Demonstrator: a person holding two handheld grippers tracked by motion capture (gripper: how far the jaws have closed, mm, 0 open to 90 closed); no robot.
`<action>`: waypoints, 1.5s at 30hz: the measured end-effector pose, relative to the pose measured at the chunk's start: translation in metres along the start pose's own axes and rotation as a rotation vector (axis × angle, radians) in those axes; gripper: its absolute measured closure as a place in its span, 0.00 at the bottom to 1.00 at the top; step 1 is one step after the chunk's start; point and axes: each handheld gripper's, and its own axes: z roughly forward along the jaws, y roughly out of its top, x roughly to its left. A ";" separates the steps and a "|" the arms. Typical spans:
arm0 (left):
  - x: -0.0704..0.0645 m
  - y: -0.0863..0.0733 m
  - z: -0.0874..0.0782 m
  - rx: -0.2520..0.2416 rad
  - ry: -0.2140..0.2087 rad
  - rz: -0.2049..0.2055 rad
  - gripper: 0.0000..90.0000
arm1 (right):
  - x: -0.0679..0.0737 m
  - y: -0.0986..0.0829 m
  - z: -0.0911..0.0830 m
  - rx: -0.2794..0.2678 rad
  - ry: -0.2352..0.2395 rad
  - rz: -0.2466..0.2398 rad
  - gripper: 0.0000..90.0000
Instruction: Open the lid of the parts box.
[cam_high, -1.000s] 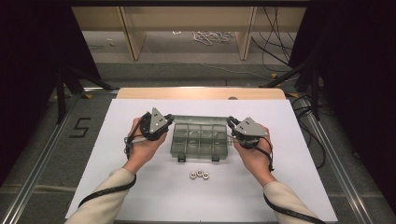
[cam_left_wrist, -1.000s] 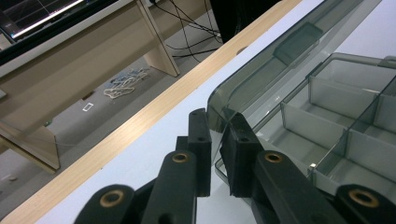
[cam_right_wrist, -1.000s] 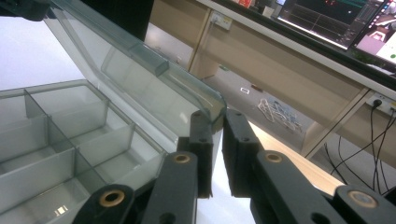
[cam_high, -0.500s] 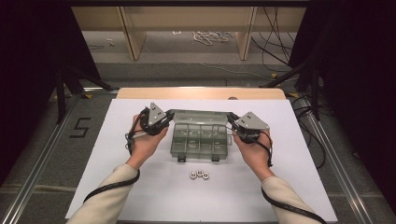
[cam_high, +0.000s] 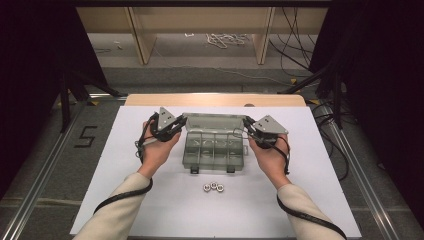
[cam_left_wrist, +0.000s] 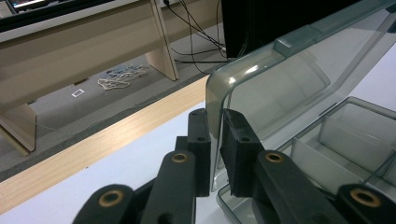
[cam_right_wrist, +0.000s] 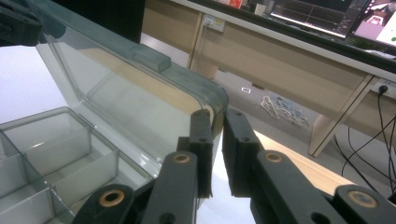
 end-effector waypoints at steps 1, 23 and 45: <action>0.000 0.000 0.001 -0.001 0.000 -0.002 0.90 | 0.000 0.000 0.001 0.002 0.006 0.005 0.92; 0.007 0.004 0.013 0.008 0.015 -0.039 0.90 | -0.009 0.002 0.015 -0.017 -0.005 0.051 0.91; 0.012 0.005 0.025 0.020 0.026 -0.052 0.90 | -0.014 0.000 0.027 -0.020 -0.022 0.077 0.91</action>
